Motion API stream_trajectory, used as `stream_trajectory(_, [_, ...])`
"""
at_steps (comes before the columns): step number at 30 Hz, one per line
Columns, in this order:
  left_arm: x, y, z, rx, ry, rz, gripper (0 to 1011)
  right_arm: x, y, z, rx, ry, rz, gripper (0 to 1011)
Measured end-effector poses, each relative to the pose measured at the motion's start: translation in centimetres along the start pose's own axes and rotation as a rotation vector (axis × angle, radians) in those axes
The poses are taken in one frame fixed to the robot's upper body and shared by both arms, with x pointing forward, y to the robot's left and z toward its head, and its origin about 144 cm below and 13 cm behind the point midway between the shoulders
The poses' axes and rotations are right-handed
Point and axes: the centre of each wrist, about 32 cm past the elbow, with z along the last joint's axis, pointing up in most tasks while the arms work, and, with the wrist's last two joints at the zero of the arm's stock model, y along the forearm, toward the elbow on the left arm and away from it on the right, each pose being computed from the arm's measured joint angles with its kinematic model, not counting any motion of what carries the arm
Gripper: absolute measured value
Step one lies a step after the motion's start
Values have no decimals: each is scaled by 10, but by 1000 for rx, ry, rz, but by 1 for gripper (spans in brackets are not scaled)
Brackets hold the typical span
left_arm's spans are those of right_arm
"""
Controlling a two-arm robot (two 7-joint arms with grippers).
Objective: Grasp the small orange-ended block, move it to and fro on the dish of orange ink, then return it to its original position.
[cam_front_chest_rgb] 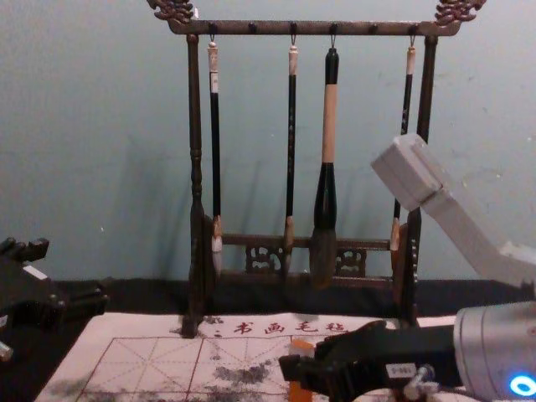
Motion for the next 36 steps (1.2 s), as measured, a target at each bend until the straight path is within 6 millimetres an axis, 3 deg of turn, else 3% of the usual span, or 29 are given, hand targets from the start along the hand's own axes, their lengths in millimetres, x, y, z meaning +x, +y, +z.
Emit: stream_trajectory(36, [0, 0, 0, 0, 0, 0, 1001, -6, -23, -11, -17, -4, 28, 110])
